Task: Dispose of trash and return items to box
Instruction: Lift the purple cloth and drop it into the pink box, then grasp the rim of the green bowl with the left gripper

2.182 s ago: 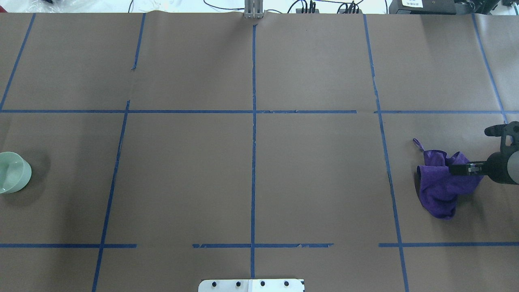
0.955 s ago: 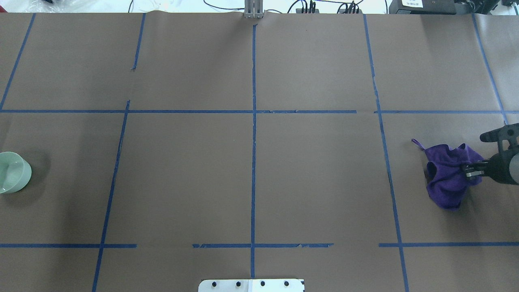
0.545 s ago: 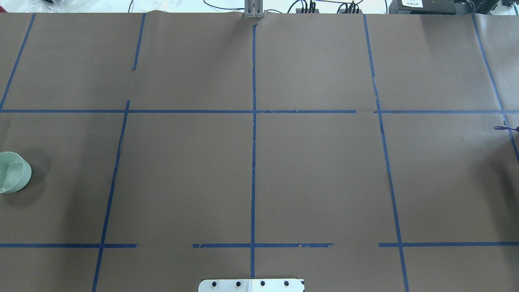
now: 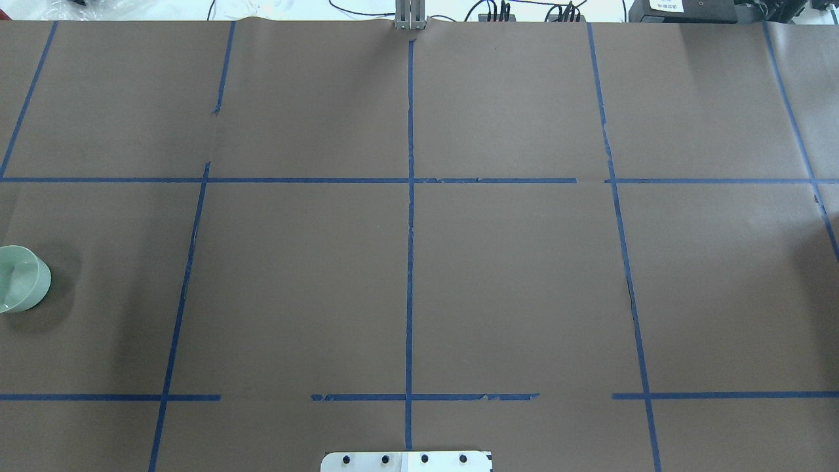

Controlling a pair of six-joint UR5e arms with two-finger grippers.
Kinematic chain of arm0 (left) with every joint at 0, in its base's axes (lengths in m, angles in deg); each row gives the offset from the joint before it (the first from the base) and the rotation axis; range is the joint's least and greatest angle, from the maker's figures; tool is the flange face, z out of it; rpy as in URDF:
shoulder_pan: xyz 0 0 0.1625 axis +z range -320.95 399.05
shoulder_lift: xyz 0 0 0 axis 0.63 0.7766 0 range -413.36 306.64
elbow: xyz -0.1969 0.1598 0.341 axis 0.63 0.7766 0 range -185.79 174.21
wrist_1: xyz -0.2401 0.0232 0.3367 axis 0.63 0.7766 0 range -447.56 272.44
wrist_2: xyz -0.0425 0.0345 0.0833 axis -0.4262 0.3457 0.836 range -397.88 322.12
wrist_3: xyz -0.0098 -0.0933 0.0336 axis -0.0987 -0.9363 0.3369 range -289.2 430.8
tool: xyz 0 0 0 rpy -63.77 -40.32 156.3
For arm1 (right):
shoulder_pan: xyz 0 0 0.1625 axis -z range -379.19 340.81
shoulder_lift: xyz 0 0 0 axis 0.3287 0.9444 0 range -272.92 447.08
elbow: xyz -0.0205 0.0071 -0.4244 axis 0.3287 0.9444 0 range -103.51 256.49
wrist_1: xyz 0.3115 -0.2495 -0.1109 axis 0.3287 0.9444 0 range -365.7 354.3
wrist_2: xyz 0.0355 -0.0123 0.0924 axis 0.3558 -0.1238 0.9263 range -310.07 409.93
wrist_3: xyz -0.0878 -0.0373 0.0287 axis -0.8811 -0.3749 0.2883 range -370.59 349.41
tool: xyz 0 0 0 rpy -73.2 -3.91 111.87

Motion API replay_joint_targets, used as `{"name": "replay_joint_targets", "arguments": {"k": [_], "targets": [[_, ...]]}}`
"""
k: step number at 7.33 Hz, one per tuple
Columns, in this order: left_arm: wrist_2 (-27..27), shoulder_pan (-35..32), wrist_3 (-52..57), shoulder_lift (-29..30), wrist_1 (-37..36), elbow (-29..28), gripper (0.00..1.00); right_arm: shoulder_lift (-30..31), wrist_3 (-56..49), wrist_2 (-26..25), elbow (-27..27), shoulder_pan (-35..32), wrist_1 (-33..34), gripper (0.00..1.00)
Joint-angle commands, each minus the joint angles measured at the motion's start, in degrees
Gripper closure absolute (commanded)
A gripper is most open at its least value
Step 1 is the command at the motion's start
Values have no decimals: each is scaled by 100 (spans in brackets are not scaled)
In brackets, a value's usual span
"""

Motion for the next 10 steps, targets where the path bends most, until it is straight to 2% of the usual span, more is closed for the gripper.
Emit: {"name": "replay_joint_targets", "arguments": {"k": [1, 2, 3, 4, 5, 6, 8, 9, 10], "targets": [[474, 431, -818, -21, 38, 262, 0, -22, 1909, 655, -88, 104, -145, 0], [834, 773, -1179, -125, 178, 254, 0, -14, 3050, 667, -350, 601, -556, 0], [1316, 1186, -1705, -326, 623, 254, 0, -5, 3792, 676, -509, 1050, -899, 0], [1425, 1608, -2380, -650, 1350, 184, 0, -5, 4252, 667, -520, 1437, -1242, 0], [1670, 1864, -2543, -958, 2088, -25, 0, 21, 4744, 606, -511, 1659, -1707, 0], [1716, 2067, -2684, -1240, 2635, -167, 0, 48, 4810, 544, -511, 1774, -1990, 0], [1908, 2594, -2712, -1505, 2902, -299, 0, 57, 4810, 535, -502, 1784, -1993, 0], [1918, 2701, -2860, -1515, 3330, -596, 0, 100, 4793, 509, -502, 1784, -2019, 0], [1927, 2754, -2896, -1515, 3656, -895, 6, 118, 4784, 457, -502, 1784, -2019, 0]]}}
